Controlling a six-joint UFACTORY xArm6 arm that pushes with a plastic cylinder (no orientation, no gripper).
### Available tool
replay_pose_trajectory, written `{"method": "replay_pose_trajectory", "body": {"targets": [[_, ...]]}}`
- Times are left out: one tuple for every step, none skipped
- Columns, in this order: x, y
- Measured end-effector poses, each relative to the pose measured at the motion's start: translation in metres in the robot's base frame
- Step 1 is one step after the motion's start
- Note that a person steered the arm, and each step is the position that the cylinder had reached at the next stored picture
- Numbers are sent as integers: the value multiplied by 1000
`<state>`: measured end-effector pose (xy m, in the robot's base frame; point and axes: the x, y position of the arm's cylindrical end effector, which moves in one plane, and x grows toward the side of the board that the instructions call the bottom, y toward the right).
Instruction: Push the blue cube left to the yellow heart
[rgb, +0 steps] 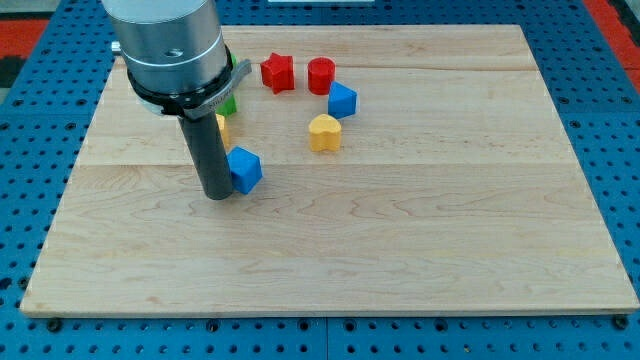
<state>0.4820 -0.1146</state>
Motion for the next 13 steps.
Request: {"method": "replay_pose_trajectory", "body": {"targets": [[-1,0],[-1,1],[-1,-6],[-1,-7],[-1,-7],[-1,-7],[-1,-7],[-1,-7],[-1,-1],[-7,16],[-11,22],[-14,24],[-21,24]]}}
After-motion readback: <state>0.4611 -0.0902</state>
